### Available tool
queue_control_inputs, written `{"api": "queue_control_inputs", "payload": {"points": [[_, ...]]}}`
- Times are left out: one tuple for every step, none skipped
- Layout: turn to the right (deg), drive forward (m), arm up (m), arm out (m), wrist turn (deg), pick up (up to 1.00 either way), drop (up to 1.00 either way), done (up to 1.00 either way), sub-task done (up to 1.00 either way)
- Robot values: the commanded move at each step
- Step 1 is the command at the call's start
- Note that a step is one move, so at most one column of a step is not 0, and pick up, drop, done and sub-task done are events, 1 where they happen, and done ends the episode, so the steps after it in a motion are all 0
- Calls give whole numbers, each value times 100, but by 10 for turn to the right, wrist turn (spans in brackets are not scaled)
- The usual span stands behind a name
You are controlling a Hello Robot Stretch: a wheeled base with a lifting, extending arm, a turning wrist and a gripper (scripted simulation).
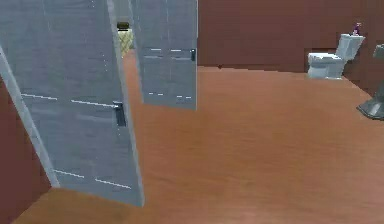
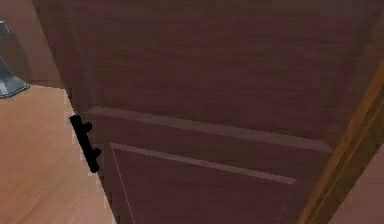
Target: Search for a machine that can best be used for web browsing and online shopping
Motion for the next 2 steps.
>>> {"api": "queue_control_inputs", "payload": {"points": [[120,0,0,0,0,0,0,0,0],[0,30,0,0,0,0,0,0,0]]}}
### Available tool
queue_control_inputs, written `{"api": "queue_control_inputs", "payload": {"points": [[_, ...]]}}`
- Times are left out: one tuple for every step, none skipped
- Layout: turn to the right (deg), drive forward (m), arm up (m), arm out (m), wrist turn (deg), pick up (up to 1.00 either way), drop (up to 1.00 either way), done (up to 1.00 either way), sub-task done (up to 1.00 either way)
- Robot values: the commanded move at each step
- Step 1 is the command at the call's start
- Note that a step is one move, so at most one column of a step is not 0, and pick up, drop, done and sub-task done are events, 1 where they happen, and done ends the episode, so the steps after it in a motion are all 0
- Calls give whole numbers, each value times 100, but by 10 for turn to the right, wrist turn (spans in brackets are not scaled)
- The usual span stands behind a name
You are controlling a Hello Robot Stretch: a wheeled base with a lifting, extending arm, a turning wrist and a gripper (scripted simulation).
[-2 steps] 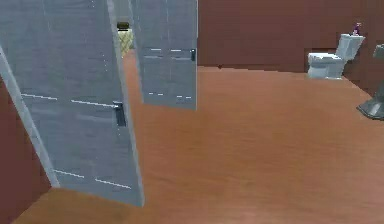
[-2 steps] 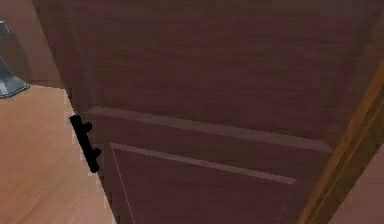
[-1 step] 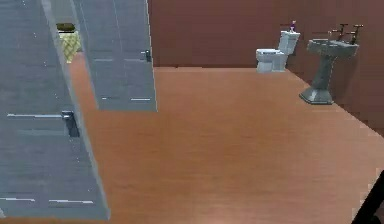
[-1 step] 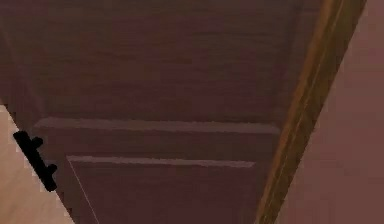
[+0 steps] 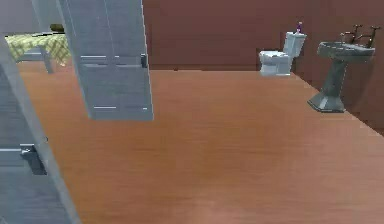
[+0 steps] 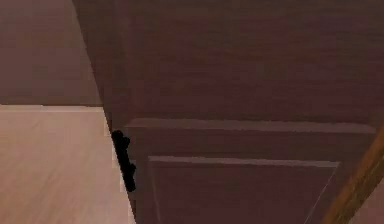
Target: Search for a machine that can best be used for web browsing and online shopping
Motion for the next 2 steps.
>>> {"api": "queue_control_inputs", "payload": {"points": [[240,0,0,0,0,0,0,0,0],[0,90,0,0,0,0,0,0,0]]}}
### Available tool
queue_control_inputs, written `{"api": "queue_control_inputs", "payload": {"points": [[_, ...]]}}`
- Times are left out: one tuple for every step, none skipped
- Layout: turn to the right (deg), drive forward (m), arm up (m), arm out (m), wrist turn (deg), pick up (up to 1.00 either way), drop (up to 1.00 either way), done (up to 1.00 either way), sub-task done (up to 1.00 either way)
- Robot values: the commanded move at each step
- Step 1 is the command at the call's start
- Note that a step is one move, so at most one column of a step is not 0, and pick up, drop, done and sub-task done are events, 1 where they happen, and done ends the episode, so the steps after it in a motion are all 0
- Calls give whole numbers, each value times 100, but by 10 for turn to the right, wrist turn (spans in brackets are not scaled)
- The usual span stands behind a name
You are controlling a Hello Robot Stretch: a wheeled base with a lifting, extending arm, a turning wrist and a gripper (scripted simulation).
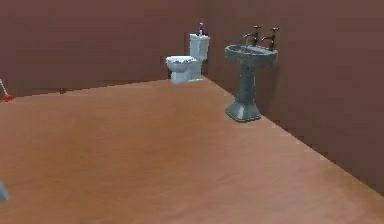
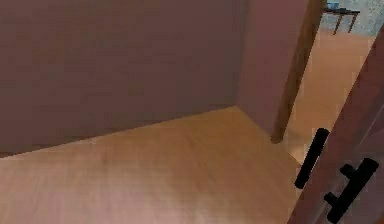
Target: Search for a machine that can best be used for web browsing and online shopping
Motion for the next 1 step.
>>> {"api": "queue_control_inputs", "payload": {"points": [[450,0,0,0,0,0,0,0,0]]}}
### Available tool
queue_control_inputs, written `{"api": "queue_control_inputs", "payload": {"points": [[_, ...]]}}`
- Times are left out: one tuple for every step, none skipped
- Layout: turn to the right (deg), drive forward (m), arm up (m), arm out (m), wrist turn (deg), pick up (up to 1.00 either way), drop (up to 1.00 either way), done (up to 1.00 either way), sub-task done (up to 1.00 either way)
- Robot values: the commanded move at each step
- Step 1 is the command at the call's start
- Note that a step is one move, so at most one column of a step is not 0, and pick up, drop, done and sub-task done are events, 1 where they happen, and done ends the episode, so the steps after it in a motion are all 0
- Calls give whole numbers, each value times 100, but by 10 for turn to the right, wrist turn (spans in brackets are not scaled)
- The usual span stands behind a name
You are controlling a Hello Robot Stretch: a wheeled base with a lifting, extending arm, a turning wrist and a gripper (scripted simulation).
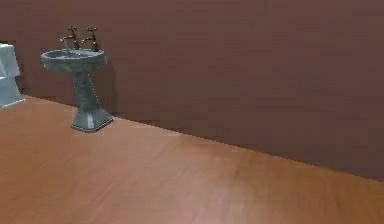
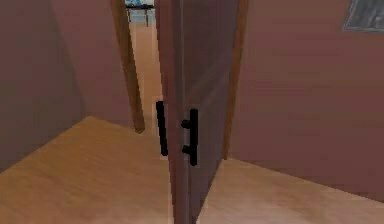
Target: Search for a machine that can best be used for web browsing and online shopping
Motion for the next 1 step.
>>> {"api": "queue_control_inputs", "payload": {"points": [[210,0,0,0,0,0,0,0,0]]}}
